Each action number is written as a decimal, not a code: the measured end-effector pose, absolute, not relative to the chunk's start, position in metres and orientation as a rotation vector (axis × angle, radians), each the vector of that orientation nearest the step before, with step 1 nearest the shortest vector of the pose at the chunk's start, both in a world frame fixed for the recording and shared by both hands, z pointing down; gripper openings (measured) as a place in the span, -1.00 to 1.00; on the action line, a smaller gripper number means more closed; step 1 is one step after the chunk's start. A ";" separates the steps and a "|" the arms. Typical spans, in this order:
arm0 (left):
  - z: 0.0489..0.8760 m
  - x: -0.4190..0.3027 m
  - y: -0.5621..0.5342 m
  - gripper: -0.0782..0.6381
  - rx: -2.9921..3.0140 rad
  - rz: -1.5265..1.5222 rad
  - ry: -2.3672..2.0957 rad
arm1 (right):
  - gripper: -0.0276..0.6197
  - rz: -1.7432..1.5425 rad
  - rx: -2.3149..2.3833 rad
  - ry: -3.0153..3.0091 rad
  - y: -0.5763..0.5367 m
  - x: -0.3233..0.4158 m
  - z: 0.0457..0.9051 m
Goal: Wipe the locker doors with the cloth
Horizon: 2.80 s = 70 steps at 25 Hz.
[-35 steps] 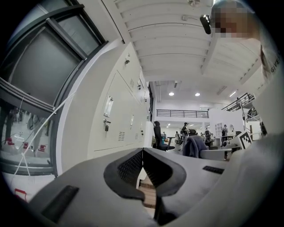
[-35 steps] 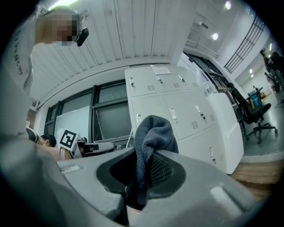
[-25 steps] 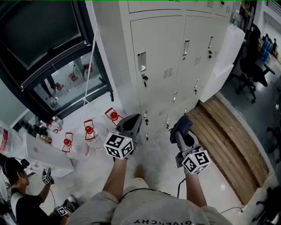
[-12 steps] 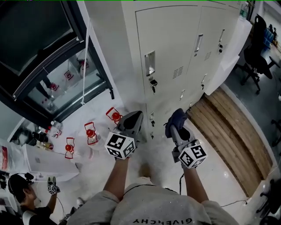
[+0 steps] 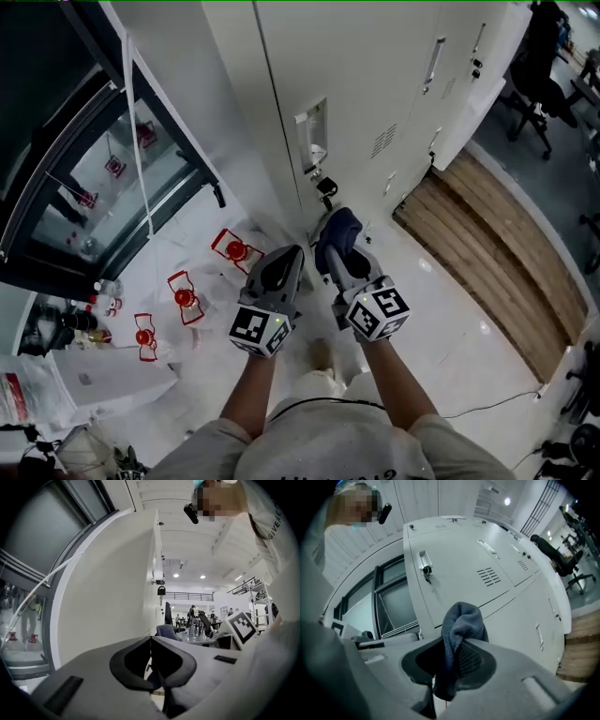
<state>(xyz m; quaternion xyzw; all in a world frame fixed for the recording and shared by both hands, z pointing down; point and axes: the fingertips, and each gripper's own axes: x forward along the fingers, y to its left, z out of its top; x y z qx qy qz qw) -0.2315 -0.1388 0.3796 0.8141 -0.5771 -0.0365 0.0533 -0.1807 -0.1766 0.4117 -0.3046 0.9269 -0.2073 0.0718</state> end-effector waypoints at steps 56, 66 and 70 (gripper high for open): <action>0.476 -0.150 -0.203 -0.79 2.414 -0.017 -1.625 | -0.75 -0.860 -0.945 2.573 -0.295 -0.151 0.479; 0.516 -0.150 -0.199 -0.79 2.382 0.030 -1.584 | -0.75 -1.091 -0.998 2.542 -0.297 -0.150 0.590; 0.528 -0.149 -0.203 -0.79 2.371 0.000 -1.575 | -0.76 -1.161 -1.038 2.555 -0.298 -0.149 0.634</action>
